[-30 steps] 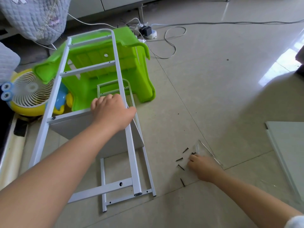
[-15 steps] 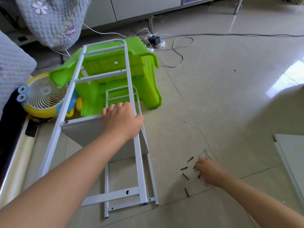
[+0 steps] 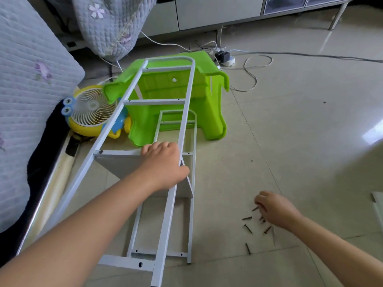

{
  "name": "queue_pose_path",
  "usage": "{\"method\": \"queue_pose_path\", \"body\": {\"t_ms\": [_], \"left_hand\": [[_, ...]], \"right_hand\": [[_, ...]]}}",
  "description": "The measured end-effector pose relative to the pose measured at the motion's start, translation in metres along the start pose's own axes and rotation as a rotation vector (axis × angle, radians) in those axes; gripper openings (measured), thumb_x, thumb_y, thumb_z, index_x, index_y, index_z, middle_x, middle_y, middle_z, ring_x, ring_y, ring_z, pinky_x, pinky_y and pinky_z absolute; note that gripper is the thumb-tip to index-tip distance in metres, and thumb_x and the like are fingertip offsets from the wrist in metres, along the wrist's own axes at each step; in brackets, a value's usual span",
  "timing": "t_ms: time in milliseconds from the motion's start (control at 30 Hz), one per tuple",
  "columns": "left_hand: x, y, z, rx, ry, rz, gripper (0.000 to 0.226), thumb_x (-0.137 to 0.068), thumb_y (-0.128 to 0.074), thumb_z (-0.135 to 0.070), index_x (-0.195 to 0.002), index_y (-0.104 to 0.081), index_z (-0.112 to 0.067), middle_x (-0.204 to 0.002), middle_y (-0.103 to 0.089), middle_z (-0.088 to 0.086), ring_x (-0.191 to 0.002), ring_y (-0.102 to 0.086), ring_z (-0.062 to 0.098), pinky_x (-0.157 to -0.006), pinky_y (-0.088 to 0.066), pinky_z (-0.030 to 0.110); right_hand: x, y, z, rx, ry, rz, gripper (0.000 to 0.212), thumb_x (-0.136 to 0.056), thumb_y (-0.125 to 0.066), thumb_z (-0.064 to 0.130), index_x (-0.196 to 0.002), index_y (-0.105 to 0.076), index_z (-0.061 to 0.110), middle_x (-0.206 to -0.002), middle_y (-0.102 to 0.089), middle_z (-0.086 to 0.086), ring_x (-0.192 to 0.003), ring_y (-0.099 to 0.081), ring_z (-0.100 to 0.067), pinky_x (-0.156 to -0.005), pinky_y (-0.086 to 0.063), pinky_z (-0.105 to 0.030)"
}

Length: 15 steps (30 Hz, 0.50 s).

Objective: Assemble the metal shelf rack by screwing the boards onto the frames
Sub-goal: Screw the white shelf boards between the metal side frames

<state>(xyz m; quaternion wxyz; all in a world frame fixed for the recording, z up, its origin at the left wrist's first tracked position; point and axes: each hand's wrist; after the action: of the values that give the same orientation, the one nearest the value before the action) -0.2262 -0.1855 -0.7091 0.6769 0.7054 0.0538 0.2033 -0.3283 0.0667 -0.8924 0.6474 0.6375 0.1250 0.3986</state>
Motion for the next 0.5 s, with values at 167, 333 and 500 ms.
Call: {"method": "queue_pose_path", "body": {"t_ms": [167, 333, 500], "left_hand": [[0.018, 0.002, 0.029, 0.003, -0.062, 0.068, 0.028, -0.084, -0.050, -0.030, -0.089, -0.028, -0.014, -0.098, -0.033, 0.003, -0.117, -0.037, 0.021, -0.100, -0.023, 0.031], [0.038, -0.002, 0.059, -0.057, -0.105, 0.098, 0.032, -0.083, -0.052, -0.029, -0.090, -0.024, -0.015, -0.118, -0.043, 0.006, -0.119, -0.037, 0.023, -0.102, -0.021, 0.030], [0.051, -0.005, 0.087, -0.103, -0.147, 0.125, 0.032, -0.082, -0.052, -0.023, -0.091, -0.022, -0.017, -0.117, -0.043, 0.004, -0.119, -0.037, 0.022, -0.105, -0.018, 0.028]], "right_hand": [[-0.024, 0.056, 0.036, -0.105, 0.057, -0.138, 0.028, -0.092, -0.043, 0.012, -0.115, -0.059, 0.012, -0.116, -0.059, -0.003, -0.098, -0.059, -0.024, -0.071, -0.040, -0.023], [-0.055, 0.126, 0.103, -0.117, 0.249, -0.429, 0.047, -0.077, -0.063, 0.000, -0.123, -0.054, 0.000, -0.116, -0.057, -0.022, -0.105, -0.055, -0.041, -0.084, -0.050, -0.046], [-0.075, 0.175, 0.164, 0.191, 0.348, -0.496, 0.082, -0.075, -0.063, 0.007, -0.146, -0.024, 0.019, -0.149, -0.024, -0.015, -0.136, -0.025, -0.035, -0.105, -0.028, -0.049]]}}
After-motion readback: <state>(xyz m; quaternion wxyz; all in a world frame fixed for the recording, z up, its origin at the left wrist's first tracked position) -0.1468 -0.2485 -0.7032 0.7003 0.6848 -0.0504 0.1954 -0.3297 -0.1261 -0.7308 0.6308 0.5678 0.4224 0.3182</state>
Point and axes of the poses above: each hand's wrist, its own x-axis away from the middle knuckle, its own y-axis out of the back of the hand, z = x × y
